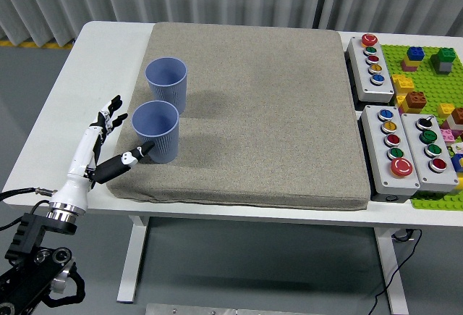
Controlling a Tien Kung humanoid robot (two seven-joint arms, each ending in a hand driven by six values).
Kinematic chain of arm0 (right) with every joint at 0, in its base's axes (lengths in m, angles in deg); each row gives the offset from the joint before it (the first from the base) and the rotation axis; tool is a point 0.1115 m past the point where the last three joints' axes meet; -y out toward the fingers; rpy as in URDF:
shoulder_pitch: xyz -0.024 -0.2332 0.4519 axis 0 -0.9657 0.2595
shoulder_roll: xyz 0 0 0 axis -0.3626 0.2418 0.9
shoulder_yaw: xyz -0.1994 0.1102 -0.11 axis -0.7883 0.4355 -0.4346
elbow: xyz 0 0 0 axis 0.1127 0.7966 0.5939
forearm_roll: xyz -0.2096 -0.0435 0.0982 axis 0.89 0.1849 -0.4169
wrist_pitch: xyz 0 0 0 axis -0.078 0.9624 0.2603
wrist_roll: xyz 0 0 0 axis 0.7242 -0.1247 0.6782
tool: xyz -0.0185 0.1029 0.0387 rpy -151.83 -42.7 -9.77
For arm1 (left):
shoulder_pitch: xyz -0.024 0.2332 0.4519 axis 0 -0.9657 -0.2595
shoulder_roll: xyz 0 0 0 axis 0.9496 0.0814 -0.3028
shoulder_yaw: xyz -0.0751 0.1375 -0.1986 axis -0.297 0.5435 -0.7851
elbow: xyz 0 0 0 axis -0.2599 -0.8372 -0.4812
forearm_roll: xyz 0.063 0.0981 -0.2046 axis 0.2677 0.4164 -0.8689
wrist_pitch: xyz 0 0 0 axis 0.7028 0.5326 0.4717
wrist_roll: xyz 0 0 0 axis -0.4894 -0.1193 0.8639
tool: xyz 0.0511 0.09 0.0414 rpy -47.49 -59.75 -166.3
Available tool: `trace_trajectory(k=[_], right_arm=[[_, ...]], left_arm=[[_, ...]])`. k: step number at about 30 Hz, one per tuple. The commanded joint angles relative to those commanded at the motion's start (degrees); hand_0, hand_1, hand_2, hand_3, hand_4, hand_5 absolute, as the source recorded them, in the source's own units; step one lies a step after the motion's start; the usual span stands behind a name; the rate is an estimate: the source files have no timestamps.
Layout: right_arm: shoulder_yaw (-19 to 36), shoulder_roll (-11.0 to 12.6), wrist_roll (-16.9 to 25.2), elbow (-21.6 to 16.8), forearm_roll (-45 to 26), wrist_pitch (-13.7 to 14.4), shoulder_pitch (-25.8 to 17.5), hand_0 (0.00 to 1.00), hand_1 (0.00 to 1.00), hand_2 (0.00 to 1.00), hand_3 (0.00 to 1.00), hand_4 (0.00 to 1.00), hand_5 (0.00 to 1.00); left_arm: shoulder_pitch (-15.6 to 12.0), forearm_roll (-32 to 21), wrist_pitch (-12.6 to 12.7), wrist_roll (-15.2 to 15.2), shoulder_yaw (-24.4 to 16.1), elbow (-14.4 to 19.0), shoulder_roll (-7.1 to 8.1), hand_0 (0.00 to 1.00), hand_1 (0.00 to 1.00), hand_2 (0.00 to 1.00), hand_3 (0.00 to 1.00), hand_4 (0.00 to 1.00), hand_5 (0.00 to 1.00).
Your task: Pick cup pour cup place
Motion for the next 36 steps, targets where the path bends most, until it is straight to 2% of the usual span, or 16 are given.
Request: trace_trajectory(k=[2,4,5,6,7,10,11,13,15,16,17,19,22,23,36], right_arm=[[0.06,0.02,0.08,0.03,0.17,-0.05,0.10,0.647,0.637,0.550,0.586,0.002,0.016],[-0.08,0.04,0.07,0.05,-0.19,0.00,0.27,0.647,0.637,0.550,0.586,0.002,0.016],[-0.11,0.04,0.06,0.05,-0.28,0.02,0.31,0.647,0.637,0.550,0.585,0.002,0.014],[-0.12,0.04,0.06,0.05,-0.32,0.02,0.32,0.647,0.637,0.550,0.585,0.002,0.014],[-0.17,0.04,0.11,0.07,-0.39,0.06,0.41,0.647,0.637,0.550,0.585,0.002,0.014],[-0.34,0.05,0.16,0.11,-0.65,0.10,0.53,0.647,0.637,0.550,0.585,0.002,0.014],[-0.38,0.03,0.14,0.11,-0.77,0.14,0.59,0.647,0.638,0.550,0.586,0.002,0.015],[-0.41,0.03,0.12,0.11,-0.87,0.16,0.66,0.647,0.638,0.550,0.586,0.002,0.015],[-0.43,0.06,0.19,0.14,-0.98,0.20,0.68,0.647,0.638,0.550,0.586,0.002,0.015],[-0.47,0.06,0.15,0.13,-1.16,0.24,0.69,0.647,0.638,0.550,0.586,0.002,0.015],[-0.49,0.06,0.14,0.13,-1.21,0.25,0.69,0.647,0.637,0.550,0.586,0.002,0.016],[-0.44,0.09,0.21,0.15,-1.03,0.21,0.74,0.647,0.637,0.550,0.586,0.002,0.016],[-0.42,0.08,0.21,0.14,-1.01,0.16,0.74,0.647,0.637,0.550,0.586,0.002,0.016],[-0.42,0.08,0.20,0.14,-1.03,0.15,0.73,0.647,0.637,0.550,0.586,0.002,0.017],[-0.44,0.08,0.18,0.12,-1.12,0.14,0.89,0.647,0.637,0.550,0.586,0.002,0.018]], left_arm=[[0.24,-0.74,0.20,0.08,-0.76,0.96,0.16,0.889,0.908,0.998,0.998,0.998,0.560],[1.59,-4.50,1.08,-0.40,-1.71,0.67,-0.21,0.889,0.908,0.998,0.998,0.998,0.560],[1.96,-5.98,1.46,-0.67,-1.84,0.41,-0.34,0.846,0.843,0.988,0.985,0.998,0.889],[2.11,-6.77,1.61,-0.78,-1.90,0.31,-0.40,0.846,0.843,0.988,0.985,0.998,0.889],[3.08,-9.38,0.56,-0.92,-2.49,-0.81,-0.91,0.846,0.843,0.988,0.985,0.998,0.889],[4.46,-15.35,-0.52,-2.16,-2.69,-2.59,-1.62,0.846,0.843,0.988,0.985,0.998,0.889],[4.99,-17.96,-1.97,-2.76,-2.58,-3.27,-2.02,0.813,0.810,0.915,0.931,0.949,0.998],[5.30,-22.43,-2.79,-4.28,-2.18,-3.28,-2.46,0.813,0.810,0.915,0.931,0.949,0.998],[5.33,-27.19,-2.24,-5.19,-1.57,-2.77,-2.75,0.813,0.810,0.915,0.931,0.949,0.998],[5.44,-29.79,-0.84,-6.46,-0.46,-2.03,-2.77,0.813,0.810,0.915,0.931,0.949,0.998],[5.47,-32.40,-0.32,-6.90,-0.09,-1.81,-2.77,0.864,0.870,0.981,0.998,0.935,0.998],[5.73,-37.24,1.54,-8.27,1.57,-0.92,-2.92,0.864,0.870,0.981,0.998,0.935,0.998],[5.98,-43.15,2.28,-8.38,2.26,-0.77,-3.17,0.864,0.870,0.981,0.998,0.935,0.998],[6.02,-43.60,2.35,-8.36,2.32,-0.78,-3.21,0.904,0.896,0.998,0.998,0.926,0.998],[6.39,-40.55,2.27,-7.04,2.33,-0.95,-3.40,0.904,0.892,0.998,0.998,0.913,0.998]])
